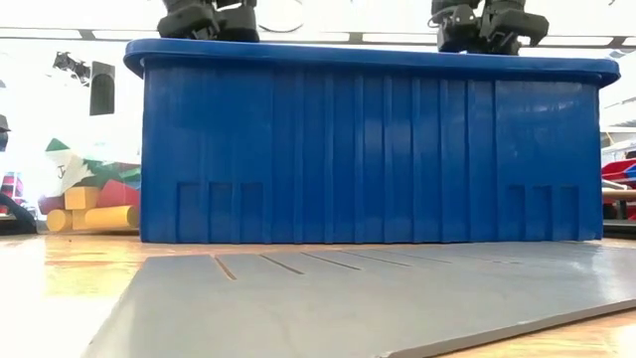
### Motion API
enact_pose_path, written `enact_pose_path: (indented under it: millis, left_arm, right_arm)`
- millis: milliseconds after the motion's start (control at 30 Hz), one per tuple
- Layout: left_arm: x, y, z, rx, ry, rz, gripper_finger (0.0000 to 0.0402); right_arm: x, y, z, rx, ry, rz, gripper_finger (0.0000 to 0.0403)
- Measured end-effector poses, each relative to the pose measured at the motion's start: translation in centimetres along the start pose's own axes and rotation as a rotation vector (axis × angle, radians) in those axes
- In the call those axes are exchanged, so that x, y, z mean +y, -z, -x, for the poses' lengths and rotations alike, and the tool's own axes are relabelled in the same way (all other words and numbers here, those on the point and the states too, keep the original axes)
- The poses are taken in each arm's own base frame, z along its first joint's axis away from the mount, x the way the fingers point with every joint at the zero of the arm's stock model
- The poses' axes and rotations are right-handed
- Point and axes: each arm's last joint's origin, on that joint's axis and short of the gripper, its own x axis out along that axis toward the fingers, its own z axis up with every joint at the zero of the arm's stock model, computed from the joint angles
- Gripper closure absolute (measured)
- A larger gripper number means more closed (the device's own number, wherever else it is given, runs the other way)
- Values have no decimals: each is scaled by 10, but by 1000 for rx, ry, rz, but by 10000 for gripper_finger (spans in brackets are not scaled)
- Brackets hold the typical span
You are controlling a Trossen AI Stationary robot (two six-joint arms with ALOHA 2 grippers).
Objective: Sort blocks
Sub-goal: Assemble the blue bin using bin divider
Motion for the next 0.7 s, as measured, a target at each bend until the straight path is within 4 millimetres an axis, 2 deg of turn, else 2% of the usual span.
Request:
enact_pose_path:
  millis: [167,333,500,600,700]
  left_arm:
    - [-2,6,-11,3,23,-45,380]
    - [-1,7,-13,-9,12,-43,379]
    - [1,2,-11,-21,-23,-40,343]
    - [3,-7,3,-44,-66,-41,304]
    - [4,-16,26,-48,-85,-39,267]
  right_arm:
    - [1,4,-10,20,-20,-15,400]
    - [1,3,-11,5,-16,-59,394]
    - [-1,1,-12,-3,4,-93,365]
    - [-2,-2,-2,-14,35,-99,332]
    - [0,-7,26,-81,92,-106,297]
